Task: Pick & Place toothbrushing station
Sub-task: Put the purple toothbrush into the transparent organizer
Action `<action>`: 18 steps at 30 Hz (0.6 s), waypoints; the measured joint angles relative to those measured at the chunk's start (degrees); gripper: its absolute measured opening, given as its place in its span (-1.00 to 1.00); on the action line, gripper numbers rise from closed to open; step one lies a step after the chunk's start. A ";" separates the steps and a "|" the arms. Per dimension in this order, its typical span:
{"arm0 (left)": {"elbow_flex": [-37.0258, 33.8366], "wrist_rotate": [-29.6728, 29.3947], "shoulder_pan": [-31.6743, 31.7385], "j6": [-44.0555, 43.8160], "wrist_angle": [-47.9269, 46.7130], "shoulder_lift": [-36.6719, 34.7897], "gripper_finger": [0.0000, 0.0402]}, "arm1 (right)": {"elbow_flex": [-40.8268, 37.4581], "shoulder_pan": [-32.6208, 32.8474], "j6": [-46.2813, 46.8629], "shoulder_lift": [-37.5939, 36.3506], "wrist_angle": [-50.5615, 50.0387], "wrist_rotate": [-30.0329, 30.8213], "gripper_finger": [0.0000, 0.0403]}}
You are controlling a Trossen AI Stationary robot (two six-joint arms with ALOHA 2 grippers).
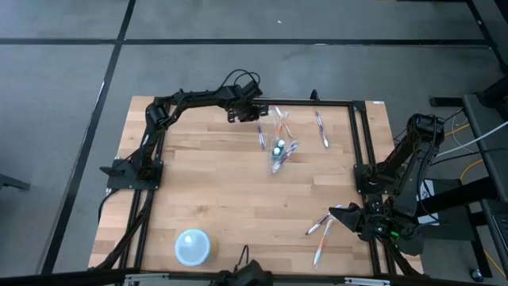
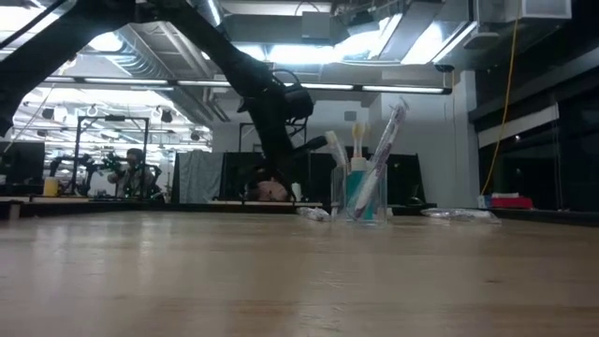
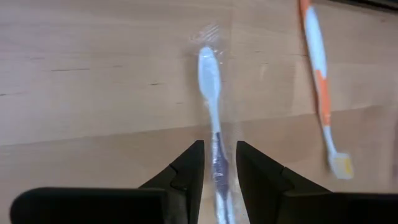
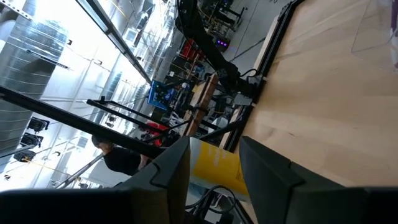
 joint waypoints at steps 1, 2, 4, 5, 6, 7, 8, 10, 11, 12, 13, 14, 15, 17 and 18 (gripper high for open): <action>0.00 0.39 0.00 -0.41 0.50 0.00 -0.56 | 0.00 0.00 -0.07 0.02 0.00 0.00 -0.30; 0.00 0.71 0.00 -0.83 0.83 0.08 -0.56 | 0.00 0.00 -0.09 0.00 0.00 0.00 -0.30; 0.07 1.28 -0.02 -1.84 1.05 0.68 -0.56 | 0.00 0.04 -0.07 0.02 0.00 0.00 -0.30; 0.01 1.94 -0.02 -2.24 0.80 1.01 -0.56 | 0.00 0.11 0.04 0.01 0.00 0.00 -0.30; -0.02 2.32 -0.02 -2.65 0.87 1.41 -0.56 | 0.00 0.13 0.14 0.02 0.00 0.00 -0.30; -0.02 2.43 -0.02 -3.22 1.58 1.76 -0.56 | 0.00 0.13 0.13 0.02 0.01 0.00 -0.30; -0.02 2.67 -0.02 -3.80 1.92 1.86 -0.56 | 0.00 0.13 0.15 0.02 0.03 0.00 -0.30; -0.02 2.68 -0.02 -4.44 2.12 1.86 -0.56 | 0.00 0.13 0.15 0.02 0.32 0.00 -0.30; 0.00 2.45 -0.02 -4.80 2.32 1.86 -0.56 | 0.00 0.13 0.15 0.02 0.42 0.00 -0.30; -0.01 2.22 -0.01 -4.82 2.26 1.86 -0.56 | 0.00 0.13 0.18 0.02 0.48 0.00 -0.30; 0.00 2.14 0.14 -4.85 2.31 1.86 -0.56 | 0.00 0.13 0.19 0.02 0.52 0.00 -0.30; 0.00 2.14 0.33 -5.03 2.47 1.86 -0.56 | 0.00 0.13 0.19 0.02 0.50 0.00 -0.30; 0.00 2.15 0.52 -5.45 2.88 1.86 -0.56 | 0.00 0.13 0.19 0.02 0.48 0.00 -0.30; 0.00 2.06 0.66 -6.32 3.85 1.86 -0.56 | 0.00 0.13 0.15 0.00 0.46 0.00 -0.30; 0.00 1.86 0.68 -6.45 4.07 1.86 -0.56 | 0.00 0.13 0.15 0.02 0.46 0.00 -0.30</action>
